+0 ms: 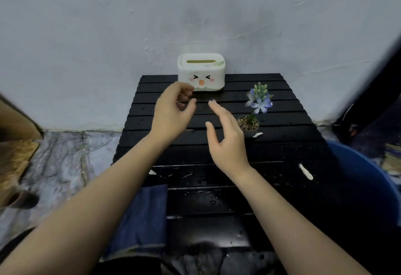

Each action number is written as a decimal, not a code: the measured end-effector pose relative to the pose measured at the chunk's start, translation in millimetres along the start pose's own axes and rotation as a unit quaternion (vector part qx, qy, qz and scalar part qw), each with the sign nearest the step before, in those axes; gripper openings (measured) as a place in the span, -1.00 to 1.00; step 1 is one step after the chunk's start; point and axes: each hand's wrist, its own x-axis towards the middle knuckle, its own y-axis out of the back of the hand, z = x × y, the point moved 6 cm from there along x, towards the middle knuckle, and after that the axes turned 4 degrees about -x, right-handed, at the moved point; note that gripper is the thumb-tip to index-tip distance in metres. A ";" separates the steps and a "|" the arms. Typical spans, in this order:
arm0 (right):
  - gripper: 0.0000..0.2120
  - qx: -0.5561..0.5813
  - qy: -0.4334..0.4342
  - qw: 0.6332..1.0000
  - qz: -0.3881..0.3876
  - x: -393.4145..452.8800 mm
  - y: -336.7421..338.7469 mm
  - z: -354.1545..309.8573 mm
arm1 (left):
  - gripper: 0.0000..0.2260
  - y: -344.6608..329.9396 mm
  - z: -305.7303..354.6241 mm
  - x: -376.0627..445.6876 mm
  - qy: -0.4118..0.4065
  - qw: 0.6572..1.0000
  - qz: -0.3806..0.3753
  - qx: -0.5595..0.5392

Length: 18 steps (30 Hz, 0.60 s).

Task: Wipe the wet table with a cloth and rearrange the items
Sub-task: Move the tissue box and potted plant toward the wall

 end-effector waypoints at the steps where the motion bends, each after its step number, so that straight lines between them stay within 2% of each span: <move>1: -0.61 -0.009 0.000 1.000 -0.006 -12.2 6.6 0.5 | -0.82 -2.8 4.6 -11.7 -0.009 1.000 -0.012 0.015; 5: -0.75 -0.066 -0.021 0.998 -0.003 -44.2 34.2 14.4 | -0.88 -25.0 12.7 -53.3 -0.061 0.985 -0.090 0.132; 8: -0.77 -0.152 -0.053 0.987 0.017 -47.8 54.3 30.2 | -0.80 -42.3 6.8 -74.3 -0.050 0.968 -0.154 0.189; 11: -0.61 -0.243 -0.121 0.961 -0.059 -35.2 57.6 53.8 | -0.59 -57.0 -3.6 -88.7 -0.015 0.949 -0.213 0.230; 14: -0.45 -0.270 -0.153 0.938 -0.157 -18.6 50.9 76.3 | -0.45 -66.5 -18.3 -95.2 0.019 0.928 -0.249 0.278; 18: -0.52 -0.250 -0.140 0.940 -0.185 -0.4 44.4 93.1 | -0.48 -72.2 -31.4 -92.4 0.023 0.906 -0.259 0.333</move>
